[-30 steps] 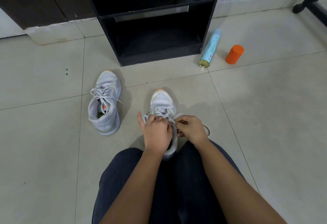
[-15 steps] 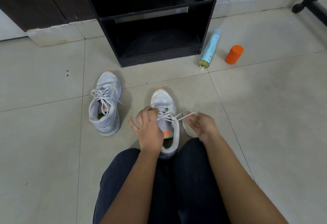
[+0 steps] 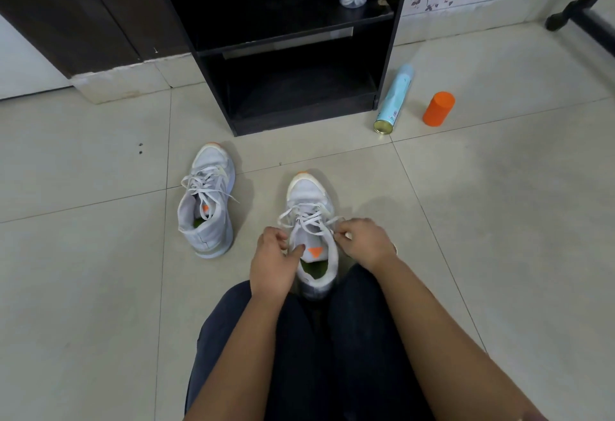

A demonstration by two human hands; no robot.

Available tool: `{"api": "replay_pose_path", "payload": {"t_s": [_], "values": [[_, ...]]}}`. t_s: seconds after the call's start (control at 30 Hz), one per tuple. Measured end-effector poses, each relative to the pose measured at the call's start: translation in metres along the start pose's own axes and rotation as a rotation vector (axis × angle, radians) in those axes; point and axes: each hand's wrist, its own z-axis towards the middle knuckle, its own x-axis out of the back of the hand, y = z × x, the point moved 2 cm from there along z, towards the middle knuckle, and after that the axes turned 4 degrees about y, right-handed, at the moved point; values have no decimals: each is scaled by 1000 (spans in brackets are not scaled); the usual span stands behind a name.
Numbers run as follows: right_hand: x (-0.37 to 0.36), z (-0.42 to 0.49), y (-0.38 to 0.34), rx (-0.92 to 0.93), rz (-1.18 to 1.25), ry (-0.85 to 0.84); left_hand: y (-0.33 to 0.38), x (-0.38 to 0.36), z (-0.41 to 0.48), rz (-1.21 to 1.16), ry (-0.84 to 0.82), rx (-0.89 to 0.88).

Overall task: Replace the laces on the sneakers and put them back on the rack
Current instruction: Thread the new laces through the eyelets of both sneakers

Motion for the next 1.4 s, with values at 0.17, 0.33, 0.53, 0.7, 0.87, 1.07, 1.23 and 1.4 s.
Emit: {"api": "replay_pose_path", "payload": {"t_s": [0.17, 0.33, 0.53, 0.7, 0.87, 1.07, 1.23, 1.4], "values": [[16, -5, 21, -243, 133, 80, 1, -7, 9, 24, 14, 35], [41, -15, 71, -642, -154, 122, -2, -5, 11, -2, 40, 67], [12, -5, 26, -186, -294, -50, 1, -10, 12, -43, 32, 33], [0, 2, -4, -49, -67, -17, -2, -9, 13, -33, 48, 24], [12, 8, 27, -194, -120, 98, -4, -10, 15, 18, 43, 33], [4, 11, 26, -224, -111, 60, -2, -8, 14, 28, 43, 45], [-9, 9, 39, -283, -103, -315, 0, -8, 12, 31, 2, 18], [2, 26, 57, -451, 1, 56, 3, -7, 13, -73, 61, -20]]}}
